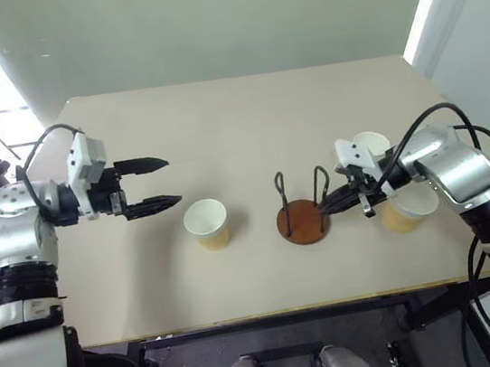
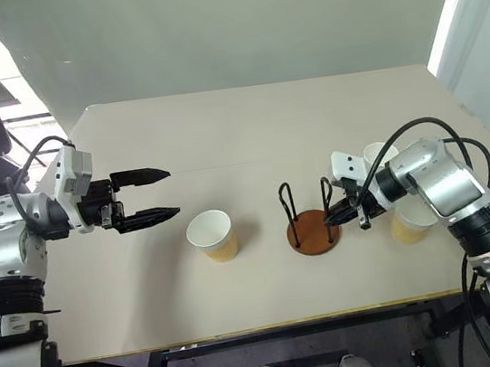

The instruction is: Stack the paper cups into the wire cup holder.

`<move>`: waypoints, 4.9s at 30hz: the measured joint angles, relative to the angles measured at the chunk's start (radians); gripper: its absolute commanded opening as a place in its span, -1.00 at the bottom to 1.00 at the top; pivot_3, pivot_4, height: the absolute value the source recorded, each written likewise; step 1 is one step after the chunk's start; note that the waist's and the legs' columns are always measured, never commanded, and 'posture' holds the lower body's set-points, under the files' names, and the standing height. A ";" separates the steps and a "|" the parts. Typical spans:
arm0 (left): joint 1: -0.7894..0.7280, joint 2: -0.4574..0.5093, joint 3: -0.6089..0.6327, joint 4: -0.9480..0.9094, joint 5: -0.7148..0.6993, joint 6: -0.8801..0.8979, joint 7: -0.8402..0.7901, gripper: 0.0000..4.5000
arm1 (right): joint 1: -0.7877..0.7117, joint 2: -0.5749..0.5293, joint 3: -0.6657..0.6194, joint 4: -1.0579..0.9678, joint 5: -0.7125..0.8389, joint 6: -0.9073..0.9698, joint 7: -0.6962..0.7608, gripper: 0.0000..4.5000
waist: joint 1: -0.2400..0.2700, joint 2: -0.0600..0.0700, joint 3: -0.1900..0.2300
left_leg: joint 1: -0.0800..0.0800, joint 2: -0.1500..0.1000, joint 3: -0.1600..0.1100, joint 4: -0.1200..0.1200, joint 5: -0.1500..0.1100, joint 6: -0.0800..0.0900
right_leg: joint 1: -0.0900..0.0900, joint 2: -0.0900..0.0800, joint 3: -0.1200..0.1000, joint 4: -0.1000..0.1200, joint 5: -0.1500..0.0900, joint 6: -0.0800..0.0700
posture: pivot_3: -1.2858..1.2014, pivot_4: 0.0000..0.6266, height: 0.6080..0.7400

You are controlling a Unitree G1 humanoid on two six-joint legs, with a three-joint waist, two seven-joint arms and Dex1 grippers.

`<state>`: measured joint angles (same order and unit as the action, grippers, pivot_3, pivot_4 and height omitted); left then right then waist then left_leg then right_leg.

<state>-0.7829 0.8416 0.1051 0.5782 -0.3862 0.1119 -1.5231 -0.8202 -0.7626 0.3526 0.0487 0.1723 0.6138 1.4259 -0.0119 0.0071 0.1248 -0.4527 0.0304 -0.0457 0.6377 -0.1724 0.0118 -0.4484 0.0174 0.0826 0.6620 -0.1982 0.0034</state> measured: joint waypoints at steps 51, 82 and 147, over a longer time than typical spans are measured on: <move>-0.065 -0.014 -0.012 0.050 0.027 0.016 0.010 1.00 | -0.110 -0.082 0.044 0.198 -0.207 -0.266 0.051 -0.10 | 0.001 0.000 0.000 | 0.000 0.000 -0.001 0.001 0.000 0.000 | 0.001 0.000 0.000 0.000 0.001 0.000 | 0.03 -0.52 1.00; -0.177 -0.046 -0.126 -0.025 -0.066 0.067 -0.052 1.00 | -0.288 -0.076 0.052 0.647 -0.503 -0.711 -0.121 0.28 | 0.001 0.000 0.000 | 0.000 0.000 -0.001 0.000 0.000 0.000 | 0.000 -0.001 0.000 0.000 0.003 0.003 | 0.03 -0.52 1.00; -0.391 -0.175 -0.477 0.369 -0.061 -0.228 -0.058 1.00 | -0.401 -0.148 0.062 -0.056 -0.397 -0.330 0.184 -0.98 | 0.006 0.000 0.000 | -0.003 0.000 0.000 -0.003 0.000 0.000 | 0.001 -0.001 -0.001 -0.008 0.005 0.011 | 0.03 -0.52 1.00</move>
<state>-1.1744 0.6671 -0.3714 0.9471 -0.4473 -0.1159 -1.5808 -1.2212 -0.9105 0.4146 -0.0074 -0.2250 0.2834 1.6097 -0.0054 0.0072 0.1252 -0.4557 0.0303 -0.0460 0.6350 -0.1726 0.0119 -0.4477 0.0167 0.0818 0.6542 -0.1933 0.0146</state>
